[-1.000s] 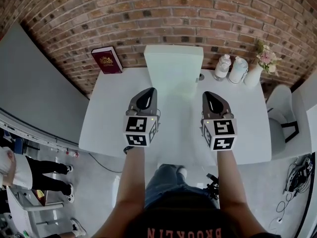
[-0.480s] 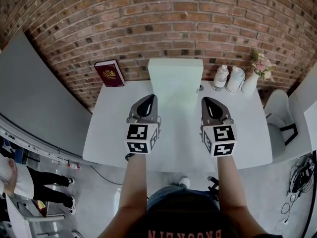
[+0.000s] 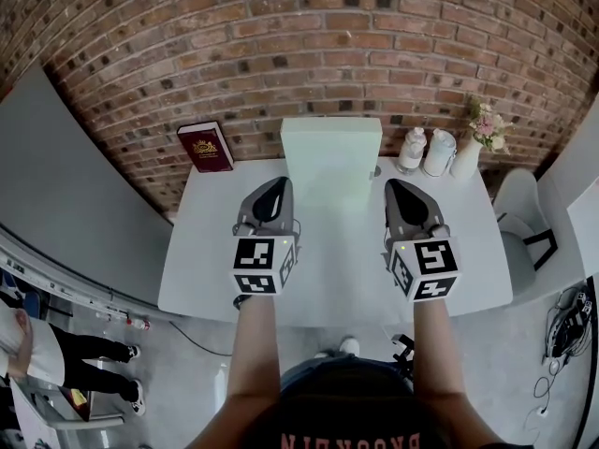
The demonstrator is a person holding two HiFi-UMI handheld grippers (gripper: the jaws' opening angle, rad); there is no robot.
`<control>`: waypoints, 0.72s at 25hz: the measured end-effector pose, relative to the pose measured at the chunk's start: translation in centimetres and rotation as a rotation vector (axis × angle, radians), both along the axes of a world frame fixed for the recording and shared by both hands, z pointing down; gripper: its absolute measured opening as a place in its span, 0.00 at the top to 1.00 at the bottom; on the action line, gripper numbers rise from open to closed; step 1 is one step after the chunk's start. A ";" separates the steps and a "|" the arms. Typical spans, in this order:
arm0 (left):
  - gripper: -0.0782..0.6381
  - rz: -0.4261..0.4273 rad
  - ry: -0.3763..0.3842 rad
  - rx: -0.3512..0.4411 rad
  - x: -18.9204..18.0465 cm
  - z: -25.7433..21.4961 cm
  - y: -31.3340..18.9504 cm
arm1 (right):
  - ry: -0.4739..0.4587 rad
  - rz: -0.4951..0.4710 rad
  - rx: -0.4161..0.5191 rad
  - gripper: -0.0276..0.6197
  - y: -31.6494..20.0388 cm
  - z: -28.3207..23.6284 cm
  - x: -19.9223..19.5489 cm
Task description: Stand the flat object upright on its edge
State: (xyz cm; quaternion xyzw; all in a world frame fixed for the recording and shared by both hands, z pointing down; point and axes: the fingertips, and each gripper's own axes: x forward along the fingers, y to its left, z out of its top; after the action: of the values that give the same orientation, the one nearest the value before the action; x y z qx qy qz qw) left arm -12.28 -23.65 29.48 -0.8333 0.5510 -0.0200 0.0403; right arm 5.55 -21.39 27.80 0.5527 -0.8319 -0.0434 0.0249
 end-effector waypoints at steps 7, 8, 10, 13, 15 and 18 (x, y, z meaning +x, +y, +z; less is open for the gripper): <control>0.89 0.021 -0.015 0.050 -0.3 -1.7 0.5 | 0.008 0.010 0.015 0.96 -0.1 -0.6 0.1; 0.89 0.021 -0.019 0.053 -0.4 -1.8 0.5 | 0.013 0.009 0.017 0.96 -0.1 -0.7 0.0; 0.89 0.019 -0.023 0.059 -0.7 -2.1 0.4 | 0.019 0.004 0.022 0.96 -0.2 -1.0 -0.3; 0.89 0.020 -0.027 0.075 -0.8 -2.9 0.3 | 0.028 -0.004 0.033 0.96 -0.5 -1.7 -0.7; 0.89 0.022 -0.031 0.089 -0.7 -3.5 0.3 | 0.030 -0.007 0.044 0.96 -0.6 -2.3 -0.8; 0.89 0.023 -0.037 0.108 -0.6 -4.3 0.3 | 0.032 -0.011 0.065 0.96 -0.6 -3.2 -0.9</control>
State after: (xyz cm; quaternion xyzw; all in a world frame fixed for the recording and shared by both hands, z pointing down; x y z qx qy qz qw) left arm -12.93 -23.38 25.14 -0.8358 0.5407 -0.0049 0.0955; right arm 4.67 -21.99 24.62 0.5479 -0.8325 -0.0794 0.0200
